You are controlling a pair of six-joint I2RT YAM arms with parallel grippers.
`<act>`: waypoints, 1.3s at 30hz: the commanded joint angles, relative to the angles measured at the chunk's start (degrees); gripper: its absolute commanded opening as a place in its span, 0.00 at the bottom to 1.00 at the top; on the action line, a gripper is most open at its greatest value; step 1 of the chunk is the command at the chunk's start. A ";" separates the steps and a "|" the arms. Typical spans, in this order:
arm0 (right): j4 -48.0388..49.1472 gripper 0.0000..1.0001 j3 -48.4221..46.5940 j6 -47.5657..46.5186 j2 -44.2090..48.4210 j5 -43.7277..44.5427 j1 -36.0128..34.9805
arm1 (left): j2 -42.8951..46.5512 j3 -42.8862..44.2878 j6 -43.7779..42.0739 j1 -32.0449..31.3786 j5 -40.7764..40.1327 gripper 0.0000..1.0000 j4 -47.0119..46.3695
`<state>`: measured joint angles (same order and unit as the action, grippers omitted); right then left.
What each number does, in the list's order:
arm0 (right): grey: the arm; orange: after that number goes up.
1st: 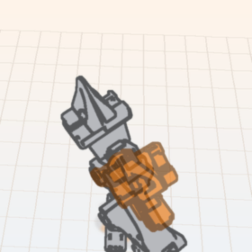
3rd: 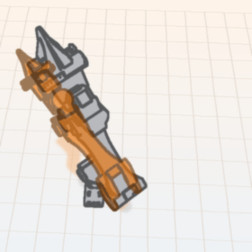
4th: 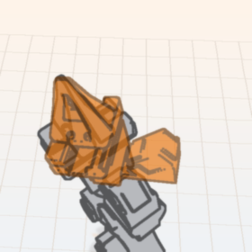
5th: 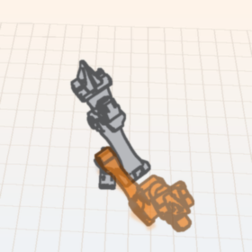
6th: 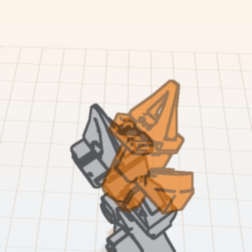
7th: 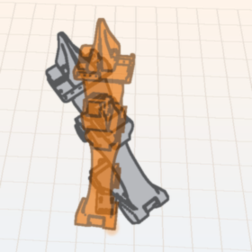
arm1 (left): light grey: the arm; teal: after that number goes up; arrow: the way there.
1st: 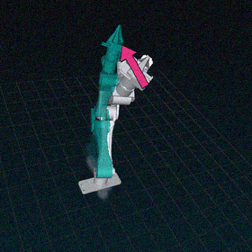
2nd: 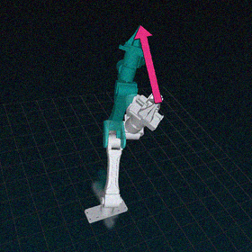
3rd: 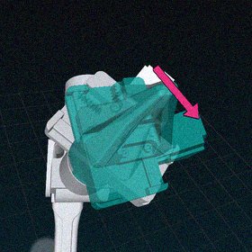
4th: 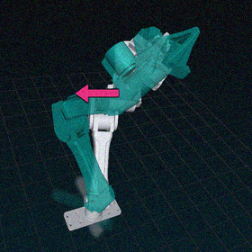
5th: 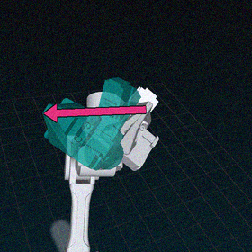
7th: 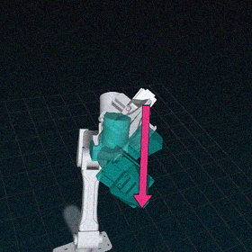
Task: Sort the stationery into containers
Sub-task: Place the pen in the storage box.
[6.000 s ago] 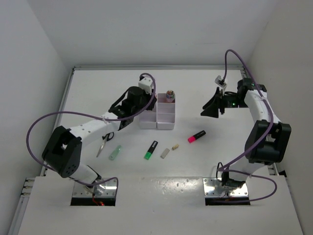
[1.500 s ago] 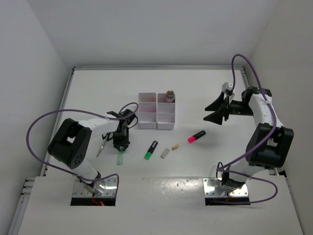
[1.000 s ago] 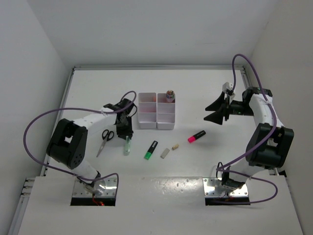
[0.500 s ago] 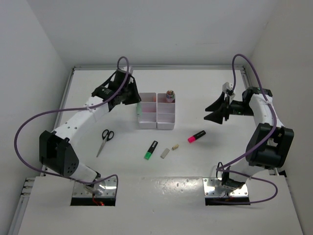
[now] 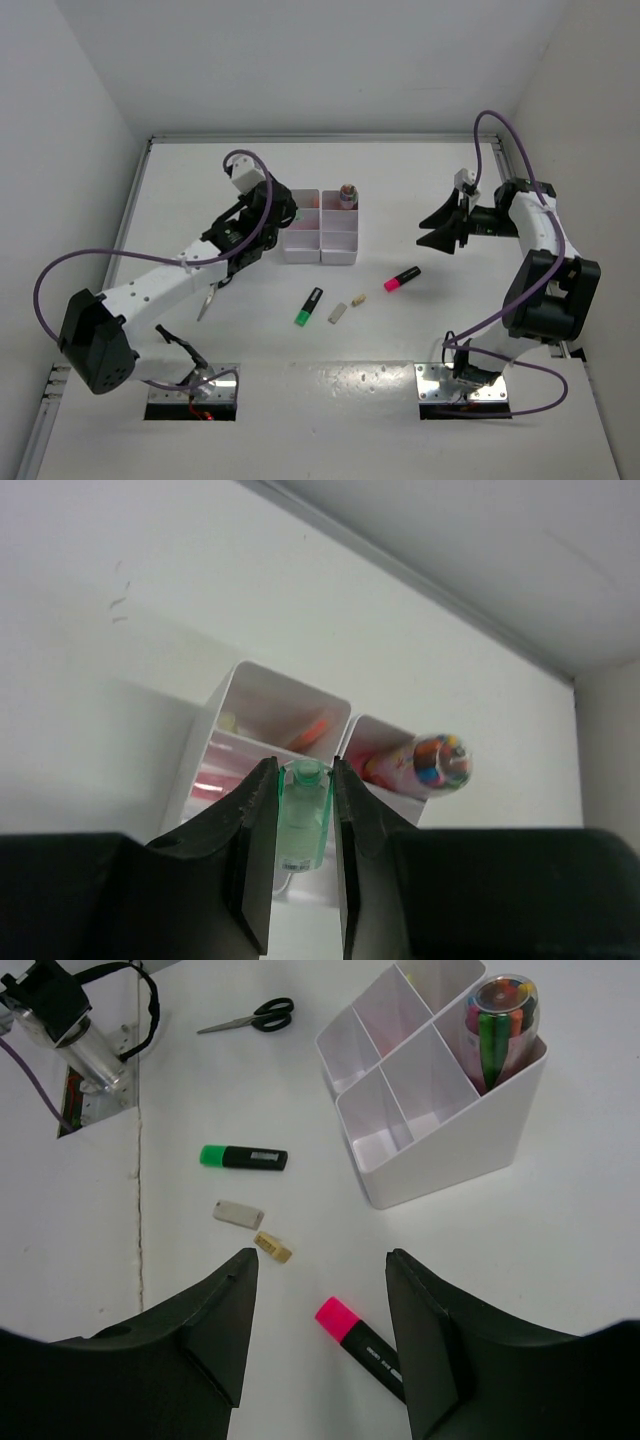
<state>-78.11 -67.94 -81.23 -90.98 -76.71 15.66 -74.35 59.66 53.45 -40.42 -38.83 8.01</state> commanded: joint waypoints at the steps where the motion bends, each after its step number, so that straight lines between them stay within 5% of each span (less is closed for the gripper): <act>1: -2.31 0.54 0.09 -2.88 -0.51 -3.19 0.34 | -1.41 0.63 3.42 -0.27 -8.19 0.00 -8.34; 34: -2.31 0.57 0.62 -3.93 -1.57 -2.66 0.34 | -18.28 -1.04 5.08 -0.27 -9.86 0.00 -16.89; 39: -2.31 0.63 1.15 -3.93 -1.57 -2.13 0.34 | -19.43 -1.04 6.14 -0.27 -10.48 0.21 -15.48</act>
<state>-78.11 -67.18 -82.15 -92.51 -76.69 15.66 -93.45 57.84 58.08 -40.53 -47.90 -6.35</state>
